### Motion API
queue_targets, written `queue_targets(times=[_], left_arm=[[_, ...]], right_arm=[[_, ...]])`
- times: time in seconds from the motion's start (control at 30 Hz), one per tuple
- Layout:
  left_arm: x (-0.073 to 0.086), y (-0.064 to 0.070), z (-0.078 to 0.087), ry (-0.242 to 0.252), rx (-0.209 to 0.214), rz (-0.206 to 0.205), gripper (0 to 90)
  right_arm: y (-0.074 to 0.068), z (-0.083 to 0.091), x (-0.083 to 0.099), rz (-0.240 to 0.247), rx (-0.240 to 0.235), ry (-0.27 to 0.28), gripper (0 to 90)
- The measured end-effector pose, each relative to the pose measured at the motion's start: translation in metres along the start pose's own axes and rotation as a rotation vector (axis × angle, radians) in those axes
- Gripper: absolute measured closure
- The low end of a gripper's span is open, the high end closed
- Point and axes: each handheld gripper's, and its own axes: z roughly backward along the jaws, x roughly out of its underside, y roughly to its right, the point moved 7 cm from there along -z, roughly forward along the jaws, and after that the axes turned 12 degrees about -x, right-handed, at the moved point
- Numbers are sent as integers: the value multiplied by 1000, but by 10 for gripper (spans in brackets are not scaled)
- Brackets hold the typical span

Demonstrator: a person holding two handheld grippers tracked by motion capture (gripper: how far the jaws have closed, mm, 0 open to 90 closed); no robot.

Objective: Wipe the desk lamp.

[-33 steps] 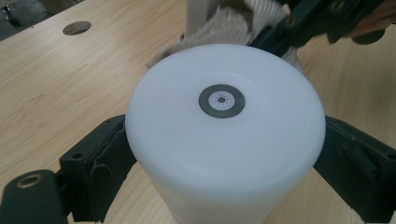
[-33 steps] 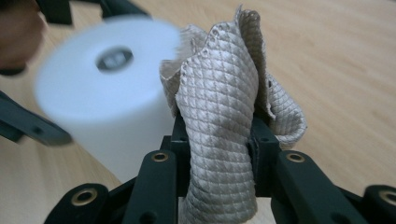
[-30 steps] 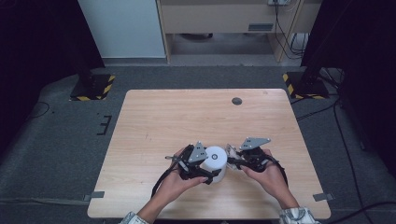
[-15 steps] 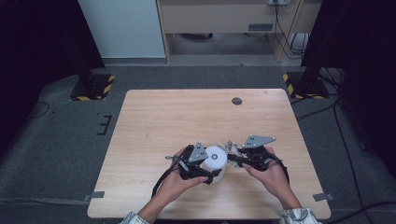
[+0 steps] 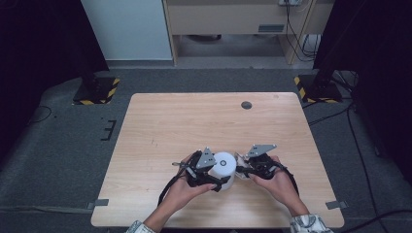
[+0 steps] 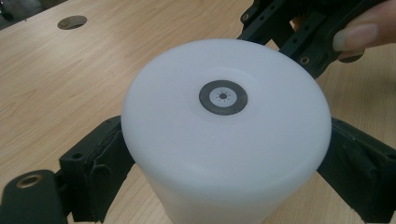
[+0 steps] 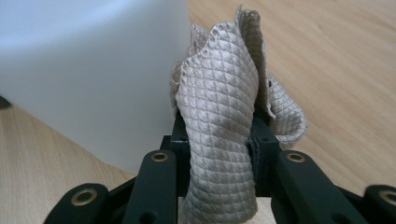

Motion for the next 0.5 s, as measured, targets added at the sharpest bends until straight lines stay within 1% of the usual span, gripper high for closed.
queue_targets(times=[0.07,0.13,0.2,0.4,0.5], left_arm=[[0,0,0,1,2,-2,80],[0,0,0,-1,2,-3,80],[0,0,0,1,3,-2,80],[0,0,0,-2,3,-4,80],[0,0,0,-2,3,-5,80]], right_arm=[[0,-2,2,1,-1,-12,698],[-1,0,1,2,2,-7,698],[-2,5,-3,9,7,15,698],[-10,25,-20,25,4,107,698],[-10,25,-20,26,3,109,697]])
